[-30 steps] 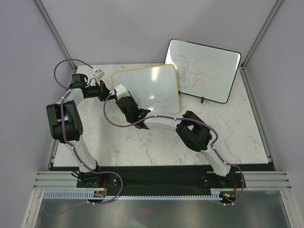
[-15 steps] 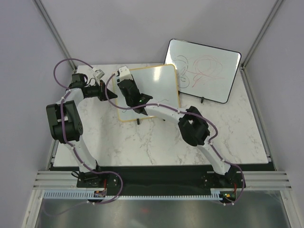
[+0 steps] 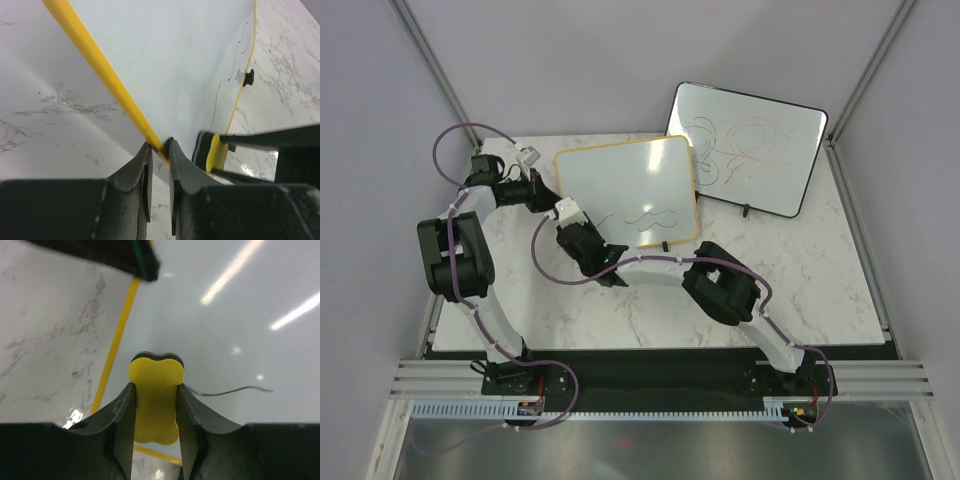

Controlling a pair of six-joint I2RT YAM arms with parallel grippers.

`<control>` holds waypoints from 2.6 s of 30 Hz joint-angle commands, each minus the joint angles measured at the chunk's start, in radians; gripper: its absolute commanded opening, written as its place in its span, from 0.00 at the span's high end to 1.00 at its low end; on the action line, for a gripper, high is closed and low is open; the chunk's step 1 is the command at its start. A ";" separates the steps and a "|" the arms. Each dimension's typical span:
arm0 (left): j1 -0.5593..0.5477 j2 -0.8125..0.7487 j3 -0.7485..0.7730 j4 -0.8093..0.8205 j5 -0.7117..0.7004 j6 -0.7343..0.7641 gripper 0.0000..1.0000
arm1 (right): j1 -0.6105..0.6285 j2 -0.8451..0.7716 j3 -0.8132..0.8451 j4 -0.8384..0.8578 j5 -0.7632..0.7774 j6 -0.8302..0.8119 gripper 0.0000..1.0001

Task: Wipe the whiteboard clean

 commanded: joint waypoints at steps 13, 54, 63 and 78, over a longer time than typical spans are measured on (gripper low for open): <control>0.002 -0.059 0.007 0.026 0.033 0.074 0.98 | -0.057 -0.018 -0.089 -0.070 0.143 0.084 1.00; 0.002 -0.054 0.016 0.010 0.015 0.105 0.98 | -0.202 -0.196 -0.302 0.057 0.241 0.149 1.00; 0.002 -0.053 0.015 0.007 0.004 0.114 0.98 | -0.328 -0.354 -0.565 0.131 0.219 0.152 1.00; 0.004 -0.056 0.015 0.007 0.004 0.111 0.98 | -0.126 -0.164 -0.352 0.146 0.079 0.155 1.00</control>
